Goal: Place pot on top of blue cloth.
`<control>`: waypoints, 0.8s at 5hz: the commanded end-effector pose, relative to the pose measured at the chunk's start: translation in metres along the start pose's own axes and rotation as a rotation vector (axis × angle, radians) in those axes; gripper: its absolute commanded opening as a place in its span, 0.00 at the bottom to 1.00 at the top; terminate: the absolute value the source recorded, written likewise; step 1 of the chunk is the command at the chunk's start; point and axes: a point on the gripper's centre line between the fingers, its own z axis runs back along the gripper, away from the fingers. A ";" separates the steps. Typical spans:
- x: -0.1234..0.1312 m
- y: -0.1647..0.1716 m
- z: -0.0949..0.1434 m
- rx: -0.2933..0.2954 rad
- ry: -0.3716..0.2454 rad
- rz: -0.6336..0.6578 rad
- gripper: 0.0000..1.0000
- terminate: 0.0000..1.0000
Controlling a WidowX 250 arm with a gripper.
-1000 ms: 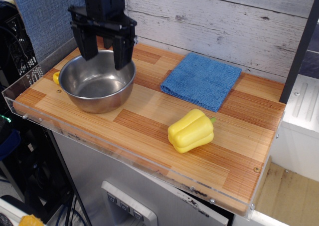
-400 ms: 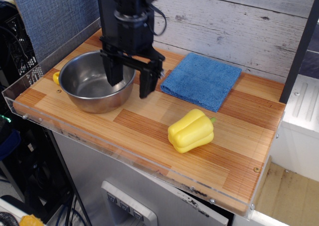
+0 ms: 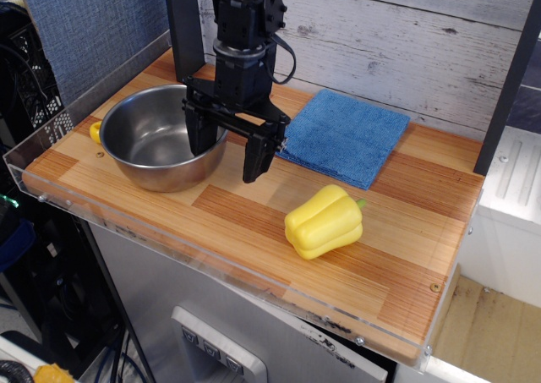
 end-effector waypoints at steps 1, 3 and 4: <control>0.000 0.020 0.009 0.027 -0.029 0.051 0.00 0.00; -0.003 0.018 0.008 0.025 -0.019 0.048 0.00 0.00; -0.007 0.018 0.008 0.013 -0.010 0.058 0.00 0.00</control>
